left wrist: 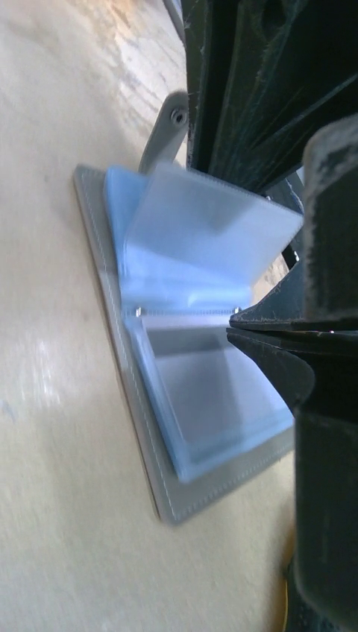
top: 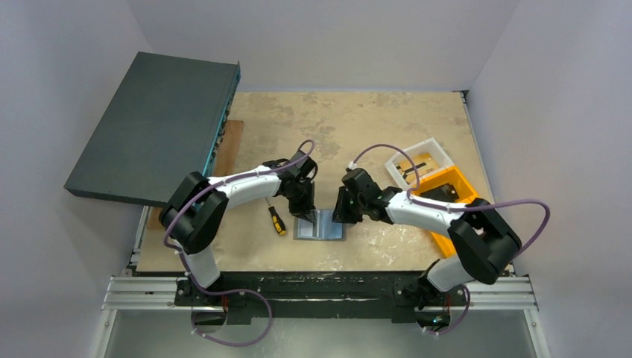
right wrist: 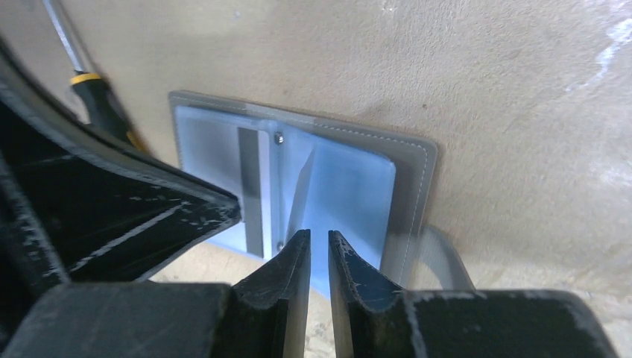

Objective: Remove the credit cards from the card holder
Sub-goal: Remove the credit card from the card holder.

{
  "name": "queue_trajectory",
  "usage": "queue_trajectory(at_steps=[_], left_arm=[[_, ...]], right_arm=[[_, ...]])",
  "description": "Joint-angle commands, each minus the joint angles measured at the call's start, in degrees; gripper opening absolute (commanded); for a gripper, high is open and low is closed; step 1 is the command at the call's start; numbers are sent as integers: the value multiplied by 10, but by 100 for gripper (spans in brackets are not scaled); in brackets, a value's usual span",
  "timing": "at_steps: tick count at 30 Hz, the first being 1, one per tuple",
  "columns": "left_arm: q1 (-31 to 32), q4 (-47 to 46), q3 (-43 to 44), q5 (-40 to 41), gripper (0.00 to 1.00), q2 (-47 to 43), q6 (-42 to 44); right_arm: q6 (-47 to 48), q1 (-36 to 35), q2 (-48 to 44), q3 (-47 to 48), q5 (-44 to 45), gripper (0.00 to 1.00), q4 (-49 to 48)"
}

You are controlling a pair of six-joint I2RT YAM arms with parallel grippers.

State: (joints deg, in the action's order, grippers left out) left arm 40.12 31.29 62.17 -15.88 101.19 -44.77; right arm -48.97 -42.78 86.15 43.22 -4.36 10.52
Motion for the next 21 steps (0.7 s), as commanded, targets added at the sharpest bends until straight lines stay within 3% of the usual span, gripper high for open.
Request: queue_trajectory(at_steps=[1, 6, 14, 21], left_arm=[[23, 15, 50, 3, 0, 6, 15], [41, 11, 75, -22, 0, 24, 8], [42, -13, 71, -57, 0, 34, -2], [19, 24, 37, 52, 0, -30, -8]], right_arm=[[6, 1, -60, 22, 39, 16, 41], [0, 1, -104, 30, 67, 16, 73], [9, 1, -94, 44, 64, 16, 70], [11, -3, -47, 50, 16, 18, 31]])
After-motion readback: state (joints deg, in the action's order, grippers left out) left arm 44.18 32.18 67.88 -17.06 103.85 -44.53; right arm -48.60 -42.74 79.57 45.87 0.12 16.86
